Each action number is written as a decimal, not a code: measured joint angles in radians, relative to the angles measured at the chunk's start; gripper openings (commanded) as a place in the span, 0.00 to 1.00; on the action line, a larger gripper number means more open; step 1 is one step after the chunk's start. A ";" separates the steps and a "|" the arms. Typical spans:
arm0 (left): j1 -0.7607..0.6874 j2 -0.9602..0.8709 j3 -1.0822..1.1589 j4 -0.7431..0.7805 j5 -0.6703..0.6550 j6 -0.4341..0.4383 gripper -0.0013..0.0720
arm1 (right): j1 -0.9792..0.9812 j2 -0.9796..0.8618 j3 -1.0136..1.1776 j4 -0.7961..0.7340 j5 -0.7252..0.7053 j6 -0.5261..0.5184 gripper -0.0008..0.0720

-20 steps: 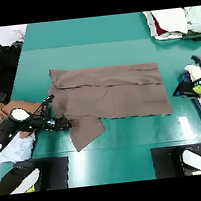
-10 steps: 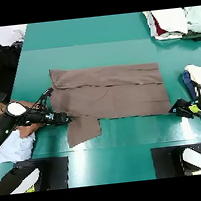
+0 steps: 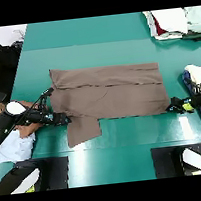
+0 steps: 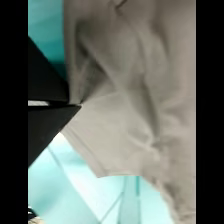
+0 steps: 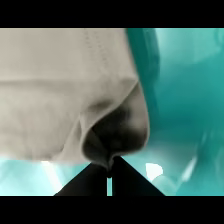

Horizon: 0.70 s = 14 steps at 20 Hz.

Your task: Fold the shirts.

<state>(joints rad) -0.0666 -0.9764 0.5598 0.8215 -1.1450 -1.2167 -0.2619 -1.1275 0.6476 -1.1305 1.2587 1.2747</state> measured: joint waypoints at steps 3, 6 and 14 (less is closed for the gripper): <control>0.000 0.084 0.000 0.067 -0.077 -0.046 0.05 | -0.035 0.081 0.034 -0.094 0.107 0.001 0.04; 0.000 0.207 0.002 0.095 -0.192 -0.113 0.05 | -0.104 0.203 0.050 -0.182 0.229 0.004 0.04; 0.000 0.258 0.148 0.041 -0.211 -0.173 0.05 | -0.045 0.290 0.110 -0.179 0.235 0.053 0.04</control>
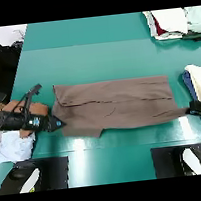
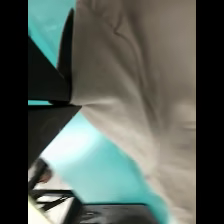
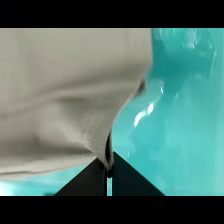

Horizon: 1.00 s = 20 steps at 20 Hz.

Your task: Fold the shirts.

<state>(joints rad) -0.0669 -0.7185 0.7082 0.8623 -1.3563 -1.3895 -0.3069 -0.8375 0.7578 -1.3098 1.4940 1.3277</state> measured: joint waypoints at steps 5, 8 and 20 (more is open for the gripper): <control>0.000 -0.246 0.168 0.021 0.153 0.045 0.05 | 0.149 -0.203 0.187 0.027 -0.132 0.083 0.04; 0.000 -0.406 0.269 0.025 0.223 0.066 0.05 | 0.195 -0.352 0.312 0.032 -0.166 0.107 0.04; 0.014 -0.620 0.430 0.028 0.389 0.082 0.41 | 0.154 -0.747 0.645 0.227 -0.141 0.051 0.66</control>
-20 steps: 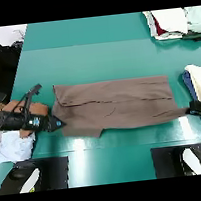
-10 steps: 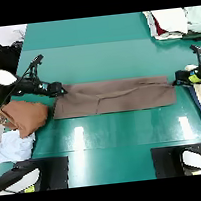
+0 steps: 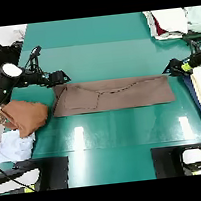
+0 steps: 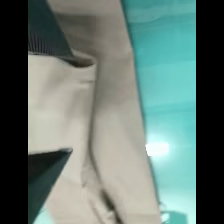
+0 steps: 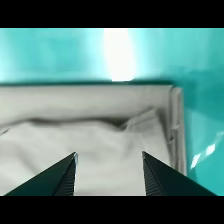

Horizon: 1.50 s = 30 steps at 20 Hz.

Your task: Fold the shirts.

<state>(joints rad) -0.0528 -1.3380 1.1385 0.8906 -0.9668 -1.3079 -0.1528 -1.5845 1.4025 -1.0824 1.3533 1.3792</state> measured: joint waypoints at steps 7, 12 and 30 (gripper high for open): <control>-0.034 -0.005 0.048 -0.005 -0.172 0.025 0.05 | -0.196 -0.012 -0.134 0.081 0.092 -0.153 0.85; -0.100 -0.006 0.053 -0.007 -0.144 0.019 0.05 | -0.229 -0.096 -0.215 0.182 0.116 -0.243 0.78; -0.476 -0.501 0.472 -0.059 -0.087 -0.038 0.05 | 0.051 0.104 0.142 0.201 0.296 -0.122 0.04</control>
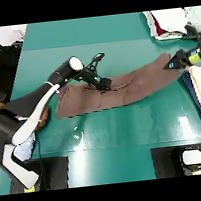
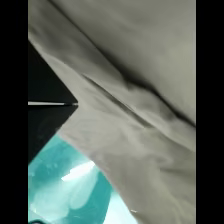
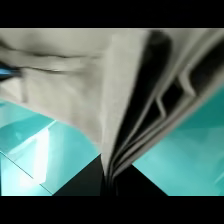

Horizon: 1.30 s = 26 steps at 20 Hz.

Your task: Fold the shirts.

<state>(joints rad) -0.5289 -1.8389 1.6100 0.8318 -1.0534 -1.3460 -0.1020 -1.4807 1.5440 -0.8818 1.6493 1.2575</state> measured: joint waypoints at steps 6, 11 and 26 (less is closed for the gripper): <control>-0.042 -0.123 0.123 -0.006 0.056 -0.052 0.05 | 0.201 0.039 0.231 0.000 0.017 0.097 0.04; -0.046 -0.146 0.142 -0.008 0.099 -0.072 0.05 | 0.361 -0.026 0.421 0.000 0.024 0.137 0.04; 0.325 0.161 0.150 0.254 -0.095 -0.070 0.05 | 0.747 -0.165 0.431 0.000 -0.148 0.053 0.04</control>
<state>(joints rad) -0.2039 -1.6779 1.7603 1.0859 -1.1484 -1.4158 0.6453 -1.6455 1.9751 -0.8822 1.5017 1.3102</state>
